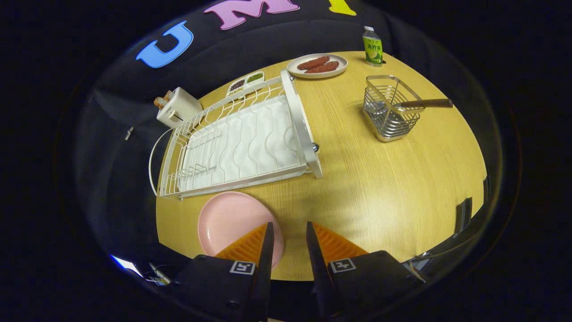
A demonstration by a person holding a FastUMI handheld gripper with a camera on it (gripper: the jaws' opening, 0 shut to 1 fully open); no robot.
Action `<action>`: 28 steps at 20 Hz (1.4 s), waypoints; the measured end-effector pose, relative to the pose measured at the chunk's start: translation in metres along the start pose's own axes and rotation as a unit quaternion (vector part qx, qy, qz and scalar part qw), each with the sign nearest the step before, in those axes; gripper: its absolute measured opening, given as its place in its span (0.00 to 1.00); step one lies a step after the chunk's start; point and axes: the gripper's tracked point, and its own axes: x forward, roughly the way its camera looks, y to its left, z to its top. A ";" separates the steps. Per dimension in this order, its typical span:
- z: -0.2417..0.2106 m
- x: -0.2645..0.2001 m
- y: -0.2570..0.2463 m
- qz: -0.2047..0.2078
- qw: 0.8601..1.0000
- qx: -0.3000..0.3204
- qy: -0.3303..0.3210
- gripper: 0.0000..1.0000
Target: Take the plate from the dish rack, then take the spoon from the basket and place it into the plate.
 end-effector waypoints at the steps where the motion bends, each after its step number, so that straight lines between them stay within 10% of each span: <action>1: 0.007 -0.007 -0.003 0.001 1.000 -0.010 -0.018 0.51; 14: 0.143 -0.091 -0.126 -0.101 0.965 -0.083 -0.227 1.00; 25: 0.161 -0.047 -0.191 -0.114 0.975 -0.054 -0.184 0.99; 28: 0.163 -0.038 -0.191 -0.105 0.977 -0.050 -0.178 0.82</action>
